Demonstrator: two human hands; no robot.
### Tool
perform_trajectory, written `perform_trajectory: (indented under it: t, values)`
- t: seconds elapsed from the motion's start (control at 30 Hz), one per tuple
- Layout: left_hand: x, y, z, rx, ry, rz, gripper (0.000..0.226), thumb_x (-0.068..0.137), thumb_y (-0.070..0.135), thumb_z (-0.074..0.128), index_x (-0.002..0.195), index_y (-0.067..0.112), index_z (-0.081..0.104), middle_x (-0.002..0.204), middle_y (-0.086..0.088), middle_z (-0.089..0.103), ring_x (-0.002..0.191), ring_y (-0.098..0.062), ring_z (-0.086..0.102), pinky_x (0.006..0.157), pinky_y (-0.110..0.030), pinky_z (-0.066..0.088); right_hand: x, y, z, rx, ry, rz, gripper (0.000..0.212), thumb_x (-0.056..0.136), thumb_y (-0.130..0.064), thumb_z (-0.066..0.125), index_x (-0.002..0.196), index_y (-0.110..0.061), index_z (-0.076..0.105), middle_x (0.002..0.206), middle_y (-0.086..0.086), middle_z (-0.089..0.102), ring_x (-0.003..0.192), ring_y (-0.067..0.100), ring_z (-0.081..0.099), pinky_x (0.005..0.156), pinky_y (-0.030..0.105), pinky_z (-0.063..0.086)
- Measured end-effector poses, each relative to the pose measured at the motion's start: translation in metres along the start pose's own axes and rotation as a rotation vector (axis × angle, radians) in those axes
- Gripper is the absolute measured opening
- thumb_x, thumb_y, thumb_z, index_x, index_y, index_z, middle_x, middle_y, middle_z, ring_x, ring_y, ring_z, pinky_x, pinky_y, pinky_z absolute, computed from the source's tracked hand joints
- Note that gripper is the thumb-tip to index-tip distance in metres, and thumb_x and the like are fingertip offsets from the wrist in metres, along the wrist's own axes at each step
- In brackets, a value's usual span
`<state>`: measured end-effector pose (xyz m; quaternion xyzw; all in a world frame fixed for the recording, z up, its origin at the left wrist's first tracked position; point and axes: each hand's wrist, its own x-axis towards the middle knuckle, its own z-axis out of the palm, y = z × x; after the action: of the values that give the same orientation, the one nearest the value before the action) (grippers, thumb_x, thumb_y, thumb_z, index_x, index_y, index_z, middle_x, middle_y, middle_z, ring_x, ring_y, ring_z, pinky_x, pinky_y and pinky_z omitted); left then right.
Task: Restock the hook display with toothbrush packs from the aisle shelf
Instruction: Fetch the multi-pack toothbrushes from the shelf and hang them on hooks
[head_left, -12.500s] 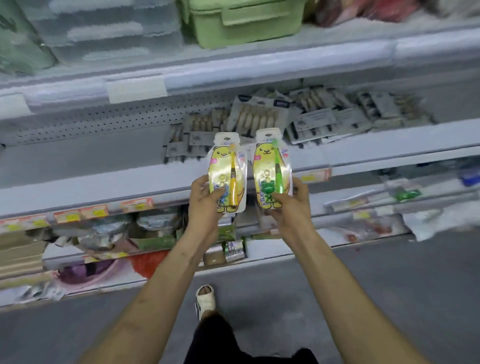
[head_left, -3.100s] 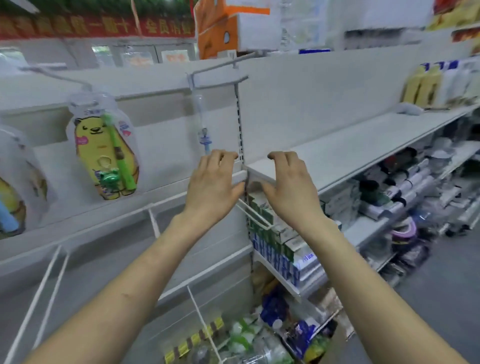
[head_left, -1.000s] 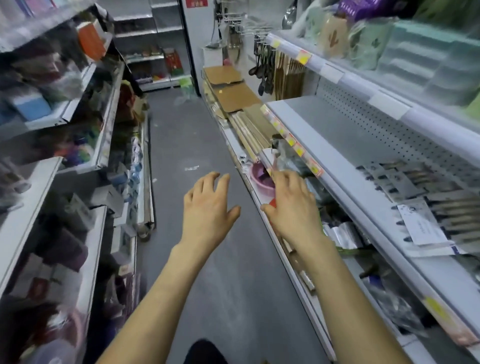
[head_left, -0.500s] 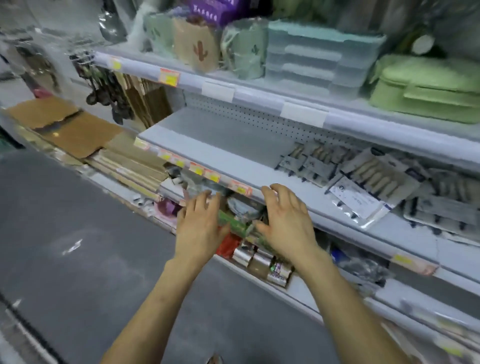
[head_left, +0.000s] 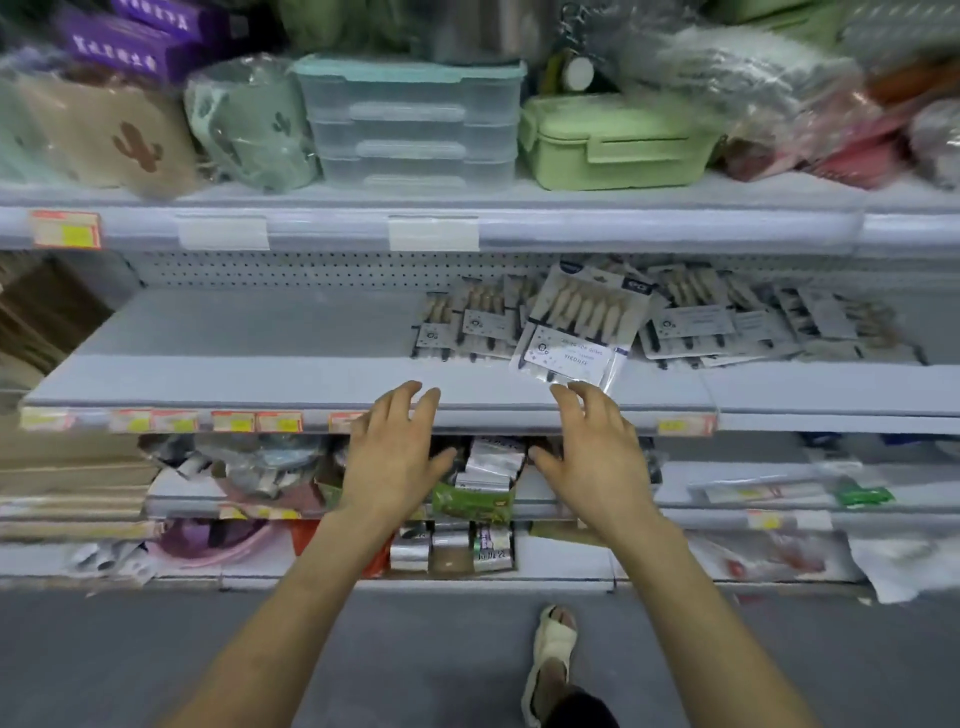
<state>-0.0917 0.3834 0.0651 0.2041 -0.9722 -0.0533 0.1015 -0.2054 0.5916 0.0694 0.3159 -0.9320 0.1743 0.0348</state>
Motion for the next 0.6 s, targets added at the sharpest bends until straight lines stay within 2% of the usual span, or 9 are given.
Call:
perform_trajectory:
  t: [0.17,0.3,0.37,0.5,0.6]
  values:
    - [0.036,0.005,0.037,0.008,0.015,0.097,0.071,0.094,0.051,0.066,0.152,0.019,0.042,0.158,-0.007,0.041,0.144,-0.032,0.041,0.112,-0.055,0.042,0.013,0.055,0.021,0.156,0.065,0.117,0.067,0.095,-0.039,0.070,0.151,-0.018,0.041,0.151,0.007,0.042,0.136,0.029,0.043,0.105,0.050,0.049]
    - [0.070,-0.001,0.073,-0.002,0.028,0.091,0.070,0.096,0.049,0.065,0.153,0.016,0.042,0.156,-0.010,0.044,0.142,-0.034,0.043,0.110,-0.055,0.044,0.044,0.091,0.042,0.309,0.135,0.202,0.065,0.097,-0.032,0.071,0.152,-0.013,0.041,0.150,0.009,0.042,0.135,0.029,0.045,0.107,0.038,0.042]
    - [0.090,-0.005,0.087,-0.007,0.043,0.078,0.069,0.097,0.049,0.063,0.155,0.018,0.041,0.155,-0.010,0.043,0.141,-0.034,0.042,0.109,-0.054,0.043,0.065,0.101,0.053,0.372,0.168,0.231,0.065,0.097,-0.030,0.072,0.152,-0.014,0.041,0.150,0.009,0.041,0.136,0.028,0.044,0.106,0.035,0.039]
    - [0.132,-0.016,0.113,-0.061,0.105,0.029,0.061,0.098,0.047,0.061,0.149,0.019,0.045,0.150,-0.011,0.045,0.136,-0.035,0.045,0.106,-0.053,0.043,0.102,0.117,0.081,0.478,0.171,0.322,0.072,0.097,-0.032,0.072,0.156,-0.015,0.035,0.155,0.011,0.035,0.141,0.031,0.042,0.115,0.042,0.039]
    - [0.162,-0.017,0.127,-0.142,0.152,-0.108,0.052,0.097,0.048,0.061,0.136,0.014,0.052,0.132,-0.014,0.055,0.123,-0.038,0.050,0.100,-0.051,0.043,0.123,0.121,0.092,0.604,0.172,0.378,0.073,0.097,-0.027,0.072,0.156,-0.014,0.033,0.153,0.011,0.039,0.138,0.027,0.043,0.109,0.029,0.035]
